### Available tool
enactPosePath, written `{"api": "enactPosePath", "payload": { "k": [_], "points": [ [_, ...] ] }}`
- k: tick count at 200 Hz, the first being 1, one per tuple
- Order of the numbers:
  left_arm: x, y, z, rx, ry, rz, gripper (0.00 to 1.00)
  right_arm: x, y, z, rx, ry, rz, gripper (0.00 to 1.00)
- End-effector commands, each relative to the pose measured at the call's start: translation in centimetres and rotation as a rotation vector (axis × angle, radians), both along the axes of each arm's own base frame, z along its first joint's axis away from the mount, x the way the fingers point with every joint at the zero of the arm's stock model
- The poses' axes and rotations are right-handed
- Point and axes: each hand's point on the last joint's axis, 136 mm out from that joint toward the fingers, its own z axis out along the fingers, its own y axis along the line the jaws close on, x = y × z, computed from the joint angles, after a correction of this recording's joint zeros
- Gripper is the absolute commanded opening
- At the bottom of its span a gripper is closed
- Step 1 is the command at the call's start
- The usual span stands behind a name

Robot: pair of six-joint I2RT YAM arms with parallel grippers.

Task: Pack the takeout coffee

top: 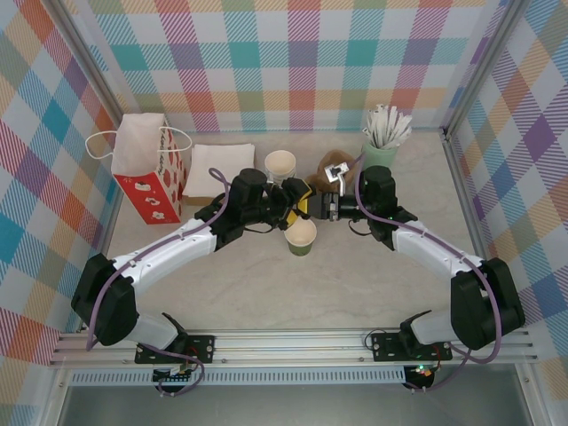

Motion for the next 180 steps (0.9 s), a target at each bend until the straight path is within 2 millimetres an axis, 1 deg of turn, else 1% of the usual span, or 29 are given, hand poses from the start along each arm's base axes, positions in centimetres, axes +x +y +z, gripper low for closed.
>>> {"api": "enactPosePath", "payload": {
  "k": [1,42,65,92,113,133,180],
  "points": [
    [0.3,-0.5,0.8,-0.021,-0.024,-0.019,0.72,-0.5,0.8,0.9,-0.002,-0.046,0.043,0.52],
    [0.2,-0.4,1.1,-0.023,-0.027,-0.018,0.71,-0.1,0.7,0.3,-0.027,-0.05,0.027,0.6],
    [0.2,-0.5,1.8,-0.034,-0.036,-0.021,0.71,0.1,0.9,0.1,-0.03,-0.05,0.034,0.63],
    [0.1,-0.5,2.3,-0.037,-0.041,-0.024,0.71,0.8,1.0,0.0,-0.034,-0.06,0.025,0.65],
    [0.1,-0.5,2.3,-0.037,-0.039,-0.026,0.71,1.4,1.4,0.1,-0.029,-0.063,0.029,0.65],
    [0.1,-0.5,2.1,-0.034,-0.036,-0.024,0.71,1.6,1.8,0.5,-0.009,-0.06,0.044,0.63],
    [0.3,-0.8,1.5,-0.03,-0.026,-0.027,0.71,1.0,1.9,0.5,0.003,-0.044,0.076,0.57]
  ]
}}
